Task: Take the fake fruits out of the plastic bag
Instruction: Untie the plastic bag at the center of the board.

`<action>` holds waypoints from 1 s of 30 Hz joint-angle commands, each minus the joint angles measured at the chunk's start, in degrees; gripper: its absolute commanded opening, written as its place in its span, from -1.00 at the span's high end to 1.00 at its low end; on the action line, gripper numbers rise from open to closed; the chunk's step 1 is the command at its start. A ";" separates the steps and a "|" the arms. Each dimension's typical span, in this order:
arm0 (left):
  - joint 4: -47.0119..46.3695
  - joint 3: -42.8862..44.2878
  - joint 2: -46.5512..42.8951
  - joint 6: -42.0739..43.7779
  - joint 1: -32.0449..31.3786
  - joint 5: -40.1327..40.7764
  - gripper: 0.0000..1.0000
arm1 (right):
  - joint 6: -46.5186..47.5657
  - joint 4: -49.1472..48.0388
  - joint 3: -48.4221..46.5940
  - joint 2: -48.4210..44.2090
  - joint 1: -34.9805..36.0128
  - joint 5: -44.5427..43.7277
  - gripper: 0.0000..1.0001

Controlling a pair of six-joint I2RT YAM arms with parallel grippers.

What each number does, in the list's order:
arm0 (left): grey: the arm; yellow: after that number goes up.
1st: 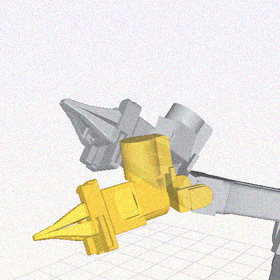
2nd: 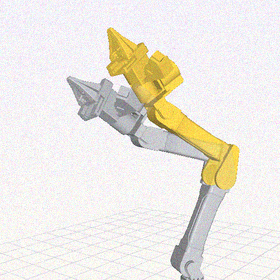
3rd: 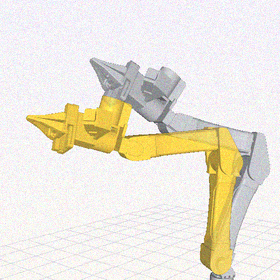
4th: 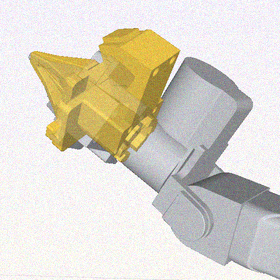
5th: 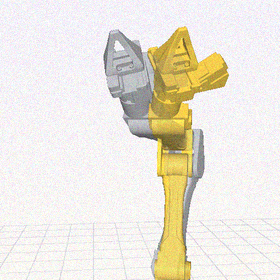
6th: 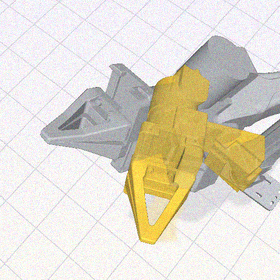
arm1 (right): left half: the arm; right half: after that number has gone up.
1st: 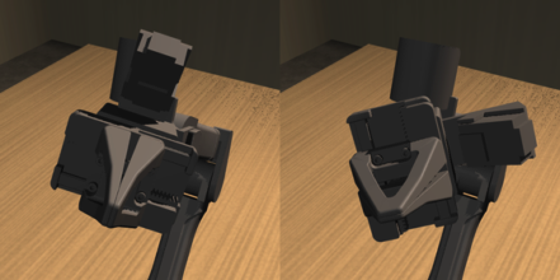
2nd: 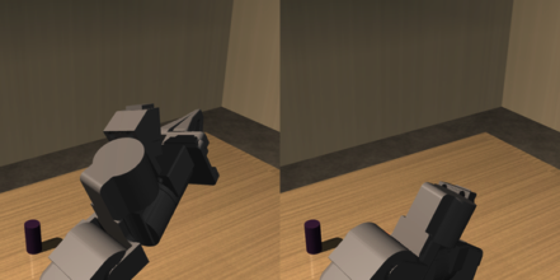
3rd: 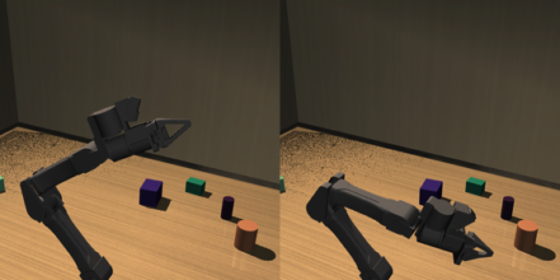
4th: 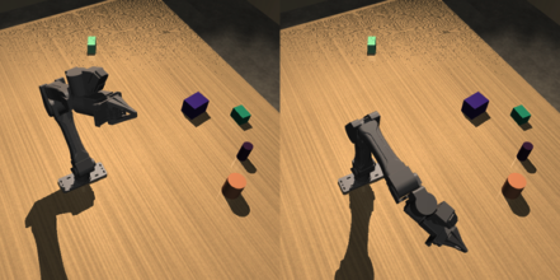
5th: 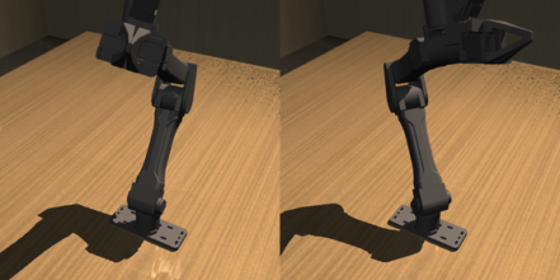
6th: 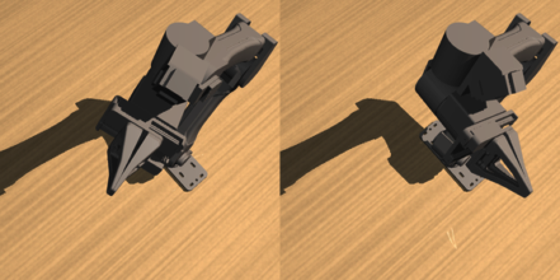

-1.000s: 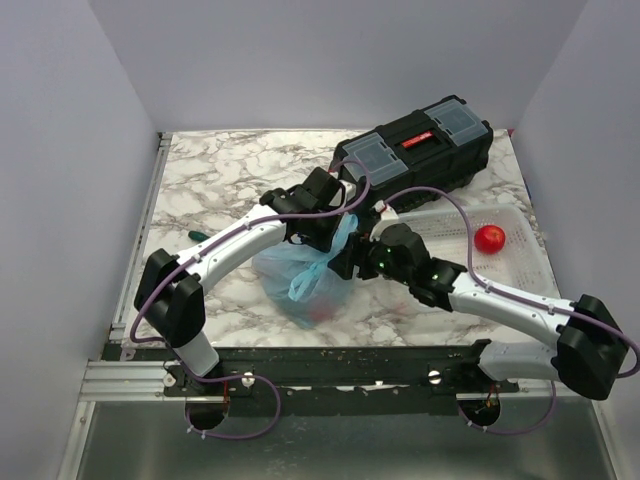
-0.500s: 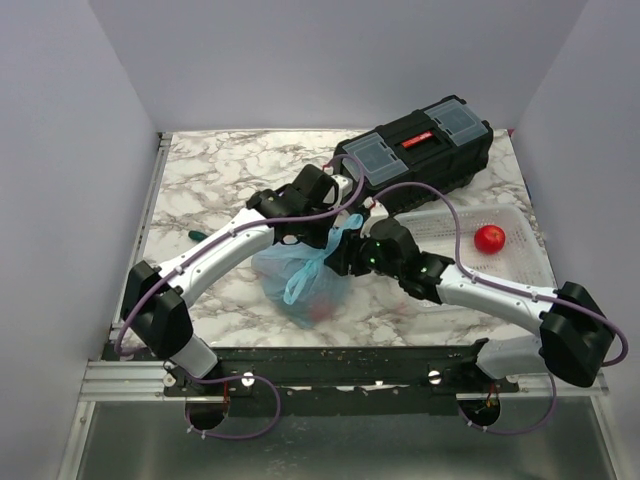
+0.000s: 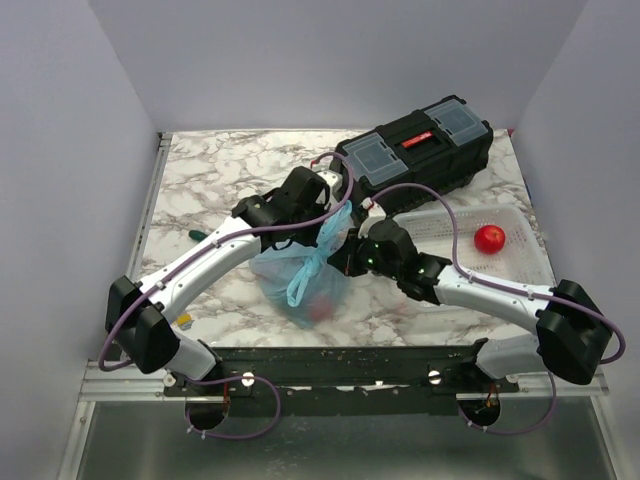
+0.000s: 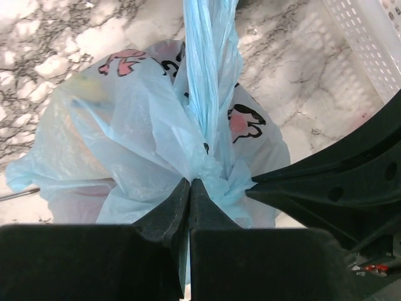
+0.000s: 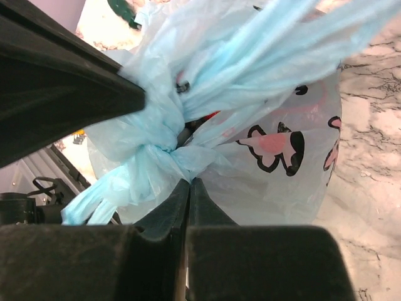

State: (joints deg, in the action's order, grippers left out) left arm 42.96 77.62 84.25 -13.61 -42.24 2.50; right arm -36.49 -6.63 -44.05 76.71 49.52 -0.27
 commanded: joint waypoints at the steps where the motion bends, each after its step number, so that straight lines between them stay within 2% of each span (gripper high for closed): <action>1: -1.30 -1.03 -4.36 -0.23 0.65 8.14 1.00 | -0.57 0.98 2.25 -0.49 0.06 -1.58 0.99; 13: -2.30 -2.79 -8.01 -0.54 3.18 14.39 1.00 | -2.45 3.41 6.40 -2.00 0.06 -2.73 0.99; 18: -3.17 -3.68 -9.58 -0.82 4.30 14.58 1.00 | -0.04 6.49 7.65 -5.11 0.08 -3.15 0.98; 24: -3.85 -4.06 -9.48 -0.98 4.61 11.20 1.00 | 9.58 12.83 0.76 -7.15 0.70 3.33 0.59; 30: -3.80 -3.93 -8.75 -1.07 4.69 10.37 1.00 | 11.72 11.65 -6.25 -4.70 1.59 3.48 0.24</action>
State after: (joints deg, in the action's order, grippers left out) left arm 40.18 74.11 75.85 -14.41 -37.87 13.87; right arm -28.21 3.81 -45.54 70.91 50.50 2.04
